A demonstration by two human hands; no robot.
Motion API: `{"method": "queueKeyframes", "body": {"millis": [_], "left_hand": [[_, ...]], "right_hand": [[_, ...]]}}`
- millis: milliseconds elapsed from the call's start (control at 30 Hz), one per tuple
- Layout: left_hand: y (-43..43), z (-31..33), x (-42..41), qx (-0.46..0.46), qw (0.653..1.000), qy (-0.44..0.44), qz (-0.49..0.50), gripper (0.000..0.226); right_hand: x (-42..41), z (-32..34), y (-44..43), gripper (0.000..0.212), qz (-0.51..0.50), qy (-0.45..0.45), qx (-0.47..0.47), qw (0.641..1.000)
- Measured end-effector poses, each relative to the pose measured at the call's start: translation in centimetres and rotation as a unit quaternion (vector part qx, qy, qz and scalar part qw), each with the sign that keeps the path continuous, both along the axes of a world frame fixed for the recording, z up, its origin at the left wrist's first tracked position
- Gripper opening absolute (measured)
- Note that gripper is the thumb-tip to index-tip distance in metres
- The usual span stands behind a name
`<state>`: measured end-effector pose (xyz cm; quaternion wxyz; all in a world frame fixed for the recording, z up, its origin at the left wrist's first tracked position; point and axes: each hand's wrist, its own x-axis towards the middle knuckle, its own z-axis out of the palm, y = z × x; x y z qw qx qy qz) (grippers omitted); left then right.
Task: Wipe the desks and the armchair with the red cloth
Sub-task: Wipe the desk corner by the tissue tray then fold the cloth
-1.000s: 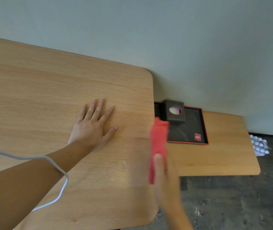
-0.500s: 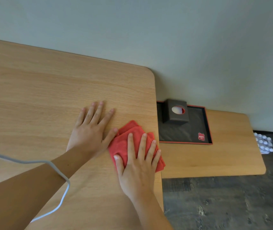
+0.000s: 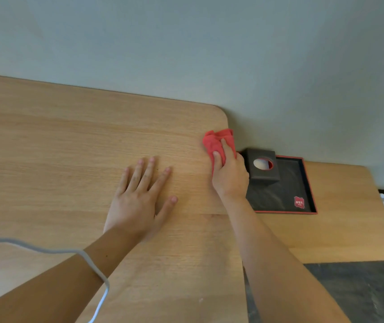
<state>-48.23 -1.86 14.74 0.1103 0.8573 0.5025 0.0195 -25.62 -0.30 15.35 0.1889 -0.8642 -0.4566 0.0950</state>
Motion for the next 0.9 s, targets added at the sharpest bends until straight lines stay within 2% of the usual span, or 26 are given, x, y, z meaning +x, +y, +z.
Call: {"method": "queueKeyframes", "body": {"millis": [100,167,233,300,400,500,533,600,667,700,800,900], "left_hand": [[-0.1,0.1,0.0,-0.002,1.0,-0.003,-0.003,0.072],[0.0,0.2,0.0,0.001,1.0,0.0,-0.002,0.072],[-0.1,0.2,-0.1,0.001,1.0,0.005,-0.003,0.073],[-0.1,0.4,0.0,0.0,1.0,0.006,-0.006,0.073],[0.0,0.4,0.1,-0.003,1.0,0.003,-0.004,0.074],[-0.1,0.2,0.0,-0.002,1.0,0.009,-0.002,0.074],[-0.1,0.1,0.0,-0.002,1.0,0.01,-0.002,0.074],[-0.1,0.1,0.0,-0.003,1.0,0.01,-0.002,0.075],[0.0,0.1,0.0,-0.004,1.0,0.01,-0.001,0.075],[0.0,0.2,0.0,-0.003,1.0,0.008,-0.002,0.075],[0.0,0.2,0.0,-0.002,1.0,0.01,-0.005,0.075],[0.0,0.2,0.0,-0.003,1.0,0.006,-0.006,0.076]], "right_hand": [[1.5,0.3,0.5,0.043,-0.055,0.075,0.061,0.994],[2.6,1.7,0.2,0.039,-0.135,0.201,0.132,0.961],[3.3,4.0,-1.4,0.037,-0.176,0.278,0.206,0.922],[3.0,6.5,-4.7,0.038,-0.14,0.311,0.257,0.904],[0.3,8.5,-12.2,0.048,-0.066,0.312,0.247,0.915],[-3.4,6.8,-20.4,0.033,0.006,0.279,0.22,0.935],[-4.7,6.0,-22.5,0.036,0.048,0.249,0.189,0.949],[-7.1,4.6,-25.1,0.044,0.167,0.099,0.087,0.977],[-9.1,2.7,-26.2,0.054,0.222,-0.079,-0.016,0.972],[-10.0,2.0,-26.0,0.063,0.223,-0.112,-0.057,0.967],[-11.3,0.4,-25.1,0.081,0.203,-0.13,-0.094,0.966],[-10.8,0.1,-24.0,0.079,0.207,-0.12,-0.091,0.967]]}}
